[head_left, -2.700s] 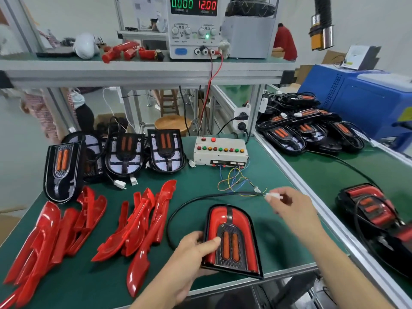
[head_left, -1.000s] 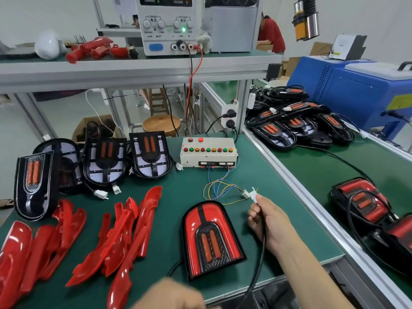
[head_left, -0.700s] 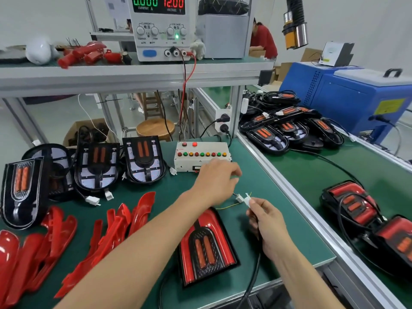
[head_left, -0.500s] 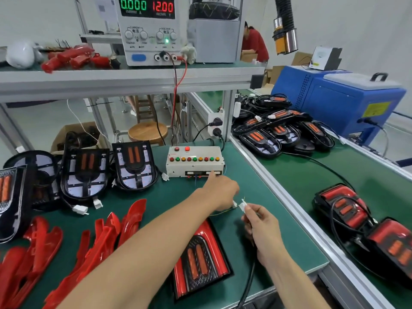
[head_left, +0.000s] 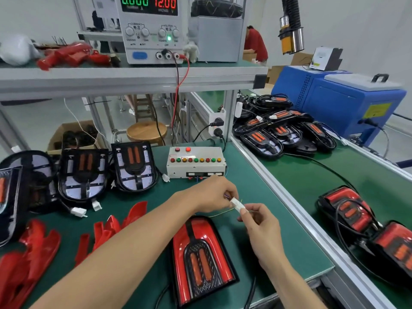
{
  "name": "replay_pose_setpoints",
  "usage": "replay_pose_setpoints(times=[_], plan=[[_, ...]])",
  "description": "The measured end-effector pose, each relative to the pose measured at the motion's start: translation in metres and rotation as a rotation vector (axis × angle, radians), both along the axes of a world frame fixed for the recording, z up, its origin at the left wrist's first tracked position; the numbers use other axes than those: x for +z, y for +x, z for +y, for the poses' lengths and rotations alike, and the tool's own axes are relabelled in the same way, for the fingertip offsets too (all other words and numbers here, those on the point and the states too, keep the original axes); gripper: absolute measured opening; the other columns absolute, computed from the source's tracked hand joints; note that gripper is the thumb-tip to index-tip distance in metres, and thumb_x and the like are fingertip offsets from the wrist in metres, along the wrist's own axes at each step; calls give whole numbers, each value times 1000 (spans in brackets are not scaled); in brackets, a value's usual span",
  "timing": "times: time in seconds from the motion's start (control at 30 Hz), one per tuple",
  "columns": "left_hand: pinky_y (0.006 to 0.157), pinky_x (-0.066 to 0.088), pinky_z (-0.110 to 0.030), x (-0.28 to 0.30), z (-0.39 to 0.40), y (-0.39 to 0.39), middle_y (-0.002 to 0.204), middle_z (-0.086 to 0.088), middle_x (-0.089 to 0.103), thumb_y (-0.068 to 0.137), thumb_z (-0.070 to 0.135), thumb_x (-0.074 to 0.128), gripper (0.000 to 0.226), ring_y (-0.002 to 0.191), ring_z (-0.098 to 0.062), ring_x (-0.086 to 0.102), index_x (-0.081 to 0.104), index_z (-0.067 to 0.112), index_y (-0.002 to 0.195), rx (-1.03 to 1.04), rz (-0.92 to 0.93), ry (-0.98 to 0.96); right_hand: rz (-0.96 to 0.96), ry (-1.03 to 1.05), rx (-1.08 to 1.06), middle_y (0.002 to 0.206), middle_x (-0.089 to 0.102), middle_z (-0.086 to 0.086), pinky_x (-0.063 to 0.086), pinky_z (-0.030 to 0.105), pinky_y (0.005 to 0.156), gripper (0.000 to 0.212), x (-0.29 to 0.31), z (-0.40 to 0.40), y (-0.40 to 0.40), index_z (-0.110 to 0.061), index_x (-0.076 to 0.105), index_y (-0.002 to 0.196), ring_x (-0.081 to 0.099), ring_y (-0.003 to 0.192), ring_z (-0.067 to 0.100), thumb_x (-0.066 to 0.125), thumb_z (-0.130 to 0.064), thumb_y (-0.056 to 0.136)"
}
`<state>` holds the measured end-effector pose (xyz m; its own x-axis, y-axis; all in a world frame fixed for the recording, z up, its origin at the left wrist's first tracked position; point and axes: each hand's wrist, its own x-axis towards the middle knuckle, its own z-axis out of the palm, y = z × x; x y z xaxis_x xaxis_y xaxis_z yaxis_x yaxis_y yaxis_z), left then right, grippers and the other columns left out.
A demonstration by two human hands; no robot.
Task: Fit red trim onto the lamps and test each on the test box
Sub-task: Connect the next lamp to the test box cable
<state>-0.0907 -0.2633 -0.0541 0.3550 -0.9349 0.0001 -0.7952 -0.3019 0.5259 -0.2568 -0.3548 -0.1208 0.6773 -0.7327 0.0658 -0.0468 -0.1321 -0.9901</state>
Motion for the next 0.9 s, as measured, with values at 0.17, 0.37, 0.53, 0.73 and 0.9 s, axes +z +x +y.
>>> replay_pose_setpoints(times=[0.17,0.37,0.53,0.73,0.9], plan=[[78,52,-23,6,5,0,88,12,73,86,18,73,15,85,-3,64,78,26,98,-23,-19,-25,-30,-68,42,77,72,1,37,17,53,5,6,-1,-3,-25,69,92,46,57,7,69,-24,97],[78,51,-26,9,3,-3,88,9,74,85,13,73,18,83,-3,62,78,23,100,-60,-50,-30,-30,-98,121,76,71,1,37,18,52,7,13,-7,-5,-20,70,89,46,56,4,71,-22,96],[93,53,-34,8,1,-3,105,3,75,89,16,66,29,99,-10,65,73,20,117,-89,-73,10,-51,-75,121,77,71,1,42,18,55,6,13,-12,-3,-16,70,90,51,59,7,73,-18,95],[88,53,-41,19,1,5,97,2,76,92,22,70,17,95,-17,66,77,20,107,-147,-182,66,-93,1,157,80,72,3,45,21,55,7,13,-15,0,-20,71,89,57,60,12,72,-16,95],[73,47,-32,24,2,2,86,1,73,92,30,73,17,77,-16,59,77,19,104,-238,-255,122,-114,73,213,78,73,6,56,24,64,15,9,-15,-3,-24,74,88,66,68,16,70,-12,96]])
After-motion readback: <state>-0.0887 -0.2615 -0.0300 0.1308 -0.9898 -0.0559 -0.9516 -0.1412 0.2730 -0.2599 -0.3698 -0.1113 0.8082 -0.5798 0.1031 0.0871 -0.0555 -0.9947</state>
